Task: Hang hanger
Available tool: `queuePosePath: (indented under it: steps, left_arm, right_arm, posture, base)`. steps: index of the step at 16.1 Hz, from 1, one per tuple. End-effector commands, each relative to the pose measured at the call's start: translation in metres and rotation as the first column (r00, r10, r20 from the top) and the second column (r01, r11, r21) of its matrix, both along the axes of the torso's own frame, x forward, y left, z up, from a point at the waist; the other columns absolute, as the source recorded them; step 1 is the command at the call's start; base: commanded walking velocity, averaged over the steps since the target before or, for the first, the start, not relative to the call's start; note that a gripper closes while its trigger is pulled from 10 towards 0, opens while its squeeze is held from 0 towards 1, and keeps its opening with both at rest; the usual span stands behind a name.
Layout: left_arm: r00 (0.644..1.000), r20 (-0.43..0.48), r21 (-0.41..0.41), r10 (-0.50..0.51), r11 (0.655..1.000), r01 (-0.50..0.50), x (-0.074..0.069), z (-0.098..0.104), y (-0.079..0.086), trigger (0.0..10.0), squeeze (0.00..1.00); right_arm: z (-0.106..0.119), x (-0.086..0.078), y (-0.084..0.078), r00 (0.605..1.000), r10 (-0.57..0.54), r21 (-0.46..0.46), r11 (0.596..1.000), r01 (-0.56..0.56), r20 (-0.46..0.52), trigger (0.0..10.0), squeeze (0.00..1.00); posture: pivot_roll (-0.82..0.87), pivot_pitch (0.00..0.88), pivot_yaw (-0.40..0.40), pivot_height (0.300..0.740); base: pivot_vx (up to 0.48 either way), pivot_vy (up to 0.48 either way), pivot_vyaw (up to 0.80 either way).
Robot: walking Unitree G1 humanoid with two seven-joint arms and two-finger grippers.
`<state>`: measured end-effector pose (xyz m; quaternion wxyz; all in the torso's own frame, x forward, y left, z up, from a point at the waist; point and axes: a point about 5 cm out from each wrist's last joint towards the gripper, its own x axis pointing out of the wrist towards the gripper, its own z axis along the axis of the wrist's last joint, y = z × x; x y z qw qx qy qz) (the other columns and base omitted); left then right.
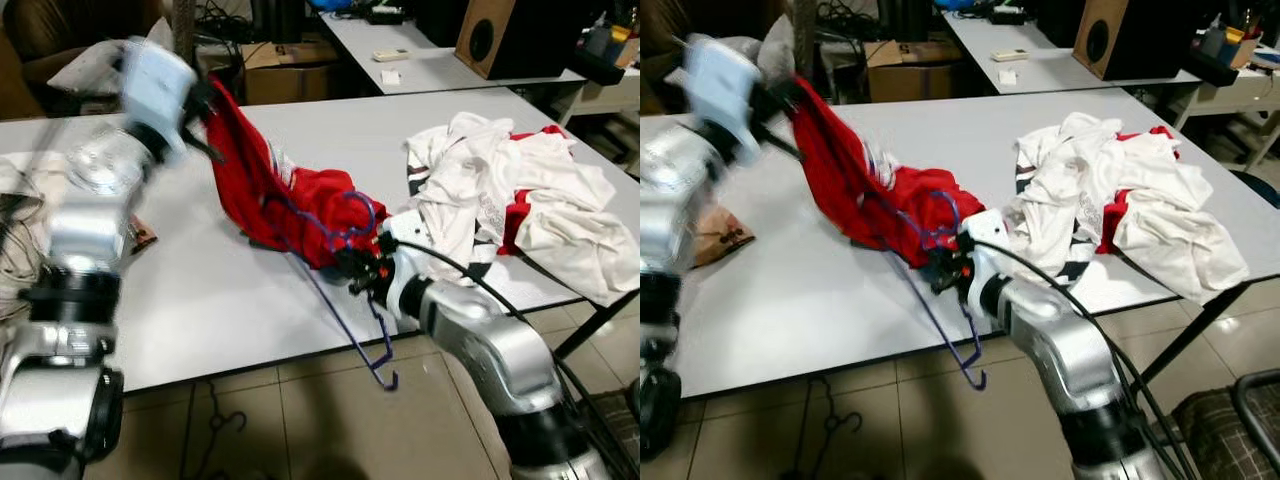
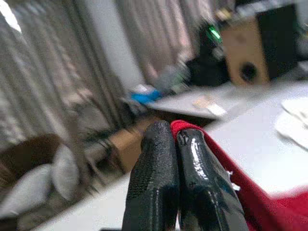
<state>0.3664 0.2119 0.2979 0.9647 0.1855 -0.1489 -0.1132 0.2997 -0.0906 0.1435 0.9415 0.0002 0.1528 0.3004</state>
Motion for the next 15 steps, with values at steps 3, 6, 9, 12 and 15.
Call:
queuePosePath:
  steps: [3,6,9,12,15]
  left_arm:
    - [0.958,0.228,-0.083,0.175,0.984,-0.16,-0.011,0.053,0.038,0.0,0.0]
    - [0.937,0.301,-0.094,0.179,0.983,-0.158,-0.026,0.07,0.05,0.0,0.0]
    - [0.991,0.133,0.006,0.031,0.999,-0.032,-0.023,0.022,0.018,0.0,0.0]
    - [0.997,0.046,0.016,-0.057,0.998,0.056,-0.025,0.0,-0.004,0.0,0.0]
    - [0.995,0.035,0.02,-0.093,0.996,0.092,-0.023,0.005,-0.009,0.0,0.0]
  right_arm:
    - [0.037,0.037,-0.033,0.958,-0.224,0.05,0.975,0.219,0.18,10.0,0.0]
    - [0.103,0.047,-0.052,0.881,-0.274,0.269,0.947,0.177,0.386,10.0,0.0]
    - [0.059,0.028,-0.037,0.953,-0.098,0.144,0.988,0.058,0.285,10.0,0.0]
    - [0.027,0.008,-0.035,0.986,0.003,0.056,0.998,-0.013,0.168,10.0,0.0]
    - [0.019,-0.006,-0.043,0.995,0.026,0.057,0.998,-0.032,0.1,10.0,0.0]
  posture:
    - [-0.04,0.0,-0.008,0.74]
    - [-0.02,0.0,-0.028,0.74]
    - [-0.03,0.0,-0.025,0.74]
    - [-0.03,0.0,-0.023,0.74]
    - [-0.04,0.0,-0.007,0.74]
  base:
    - [0.0,0.0,0.0]
    - [0.0,0.0,0.0]
    - [0.0,0.0,0.0]
    - [0.0,0.0,0.0]
    - [0.0,0.0,0.0]
